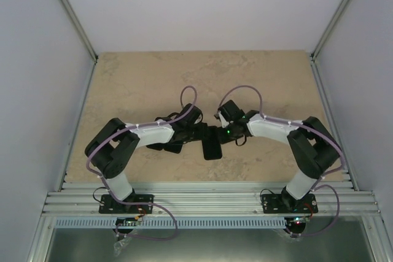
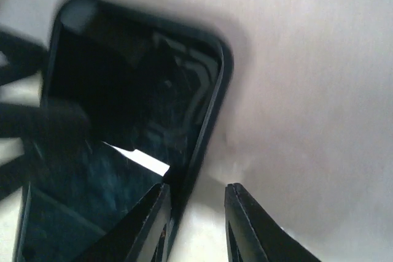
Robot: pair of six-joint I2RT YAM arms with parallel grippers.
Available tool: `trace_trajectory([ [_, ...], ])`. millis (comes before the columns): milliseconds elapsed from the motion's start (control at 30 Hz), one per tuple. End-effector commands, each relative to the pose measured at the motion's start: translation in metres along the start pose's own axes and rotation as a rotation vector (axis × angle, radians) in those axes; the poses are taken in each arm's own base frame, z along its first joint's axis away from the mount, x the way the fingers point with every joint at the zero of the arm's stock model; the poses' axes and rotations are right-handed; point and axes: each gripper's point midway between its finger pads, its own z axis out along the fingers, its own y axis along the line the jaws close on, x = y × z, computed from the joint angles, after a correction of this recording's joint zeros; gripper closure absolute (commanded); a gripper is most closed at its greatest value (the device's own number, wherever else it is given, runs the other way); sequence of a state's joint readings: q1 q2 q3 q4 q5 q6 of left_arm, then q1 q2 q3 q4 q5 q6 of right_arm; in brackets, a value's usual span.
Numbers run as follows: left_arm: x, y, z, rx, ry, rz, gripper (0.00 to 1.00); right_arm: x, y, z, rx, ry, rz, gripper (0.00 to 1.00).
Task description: Put the phone into the phone case
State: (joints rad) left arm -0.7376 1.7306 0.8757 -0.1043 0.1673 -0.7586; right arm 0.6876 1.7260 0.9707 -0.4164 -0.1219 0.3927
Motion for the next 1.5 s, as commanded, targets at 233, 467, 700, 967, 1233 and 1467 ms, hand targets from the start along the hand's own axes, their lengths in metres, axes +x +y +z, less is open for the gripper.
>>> trace_trajectory([
  [233, -0.004, 0.036, -0.072, -0.177, -0.144, -0.056, 0.14, 0.006, -0.035, -0.079, 0.164, -0.147, 0.067, 0.41],
  [467, -0.027, 0.045, -0.162, -0.204, -0.417, -0.082, 0.01, -0.006, -0.068, -0.155, 0.262, -0.422, 0.166, 0.12],
  [700, -0.038, 0.052, -0.251, -0.184, -0.685, -0.068, 0.01, 0.005, -0.085, -0.232, 0.308, -0.716, 0.227, 0.02],
  [967, -0.031, 0.058, -0.306, -0.065, -0.884, -0.104, 0.01, 0.014, -0.091, -0.265, 0.304, -0.860, 0.276, 0.02],
  [1233, -0.024, 0.070, -0.318, -0.042, -0.948, -0.154, 0.01, 0.020, -0.095, -0.277, 0.304, -0.910, 0.311, 0.02],
  [1467, -0.025, 0.071, -0.312, -0.071, -0.925, -0.145, 0.01, 0.023, -0.097, -0.281, 0.306, -0.925, 0.333, 0.02],
])
